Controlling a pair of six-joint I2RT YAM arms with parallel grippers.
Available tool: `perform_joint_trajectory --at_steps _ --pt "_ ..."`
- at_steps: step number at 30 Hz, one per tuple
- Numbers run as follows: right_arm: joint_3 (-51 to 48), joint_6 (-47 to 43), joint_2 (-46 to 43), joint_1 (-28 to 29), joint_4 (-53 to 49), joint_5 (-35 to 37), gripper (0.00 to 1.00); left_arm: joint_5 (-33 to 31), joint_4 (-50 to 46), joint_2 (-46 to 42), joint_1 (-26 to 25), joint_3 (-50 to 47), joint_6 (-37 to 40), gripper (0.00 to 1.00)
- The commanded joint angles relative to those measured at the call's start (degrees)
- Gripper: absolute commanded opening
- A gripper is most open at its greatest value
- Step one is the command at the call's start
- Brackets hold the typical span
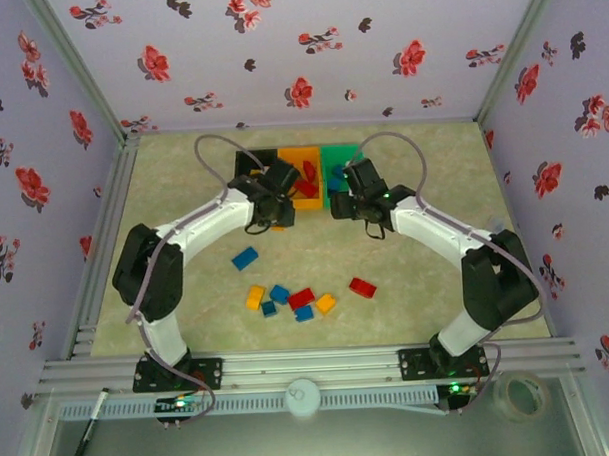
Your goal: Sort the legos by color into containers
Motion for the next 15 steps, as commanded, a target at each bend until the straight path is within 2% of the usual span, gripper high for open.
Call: perform_joint_trajectory --at_steps 1,8,15 --pt "-1.36 0.99 -2.35 -0.37 0.38 1.71 0.63 -2.04 -3.63 -0.14 3.12 5.45 6.59 0.29" --pt "-2.75 0.97 -3.69 -0.55 0.19 1.98 0.63 -1.99 -5.3 5.7 10.35 15.33 11.58 0.29" --pt "-3.56 1.04 -4.59 -0.55 -0.32 2.07 0.63 0.37 -9.21 15.41 14.21 27.71 14.85 0.29"
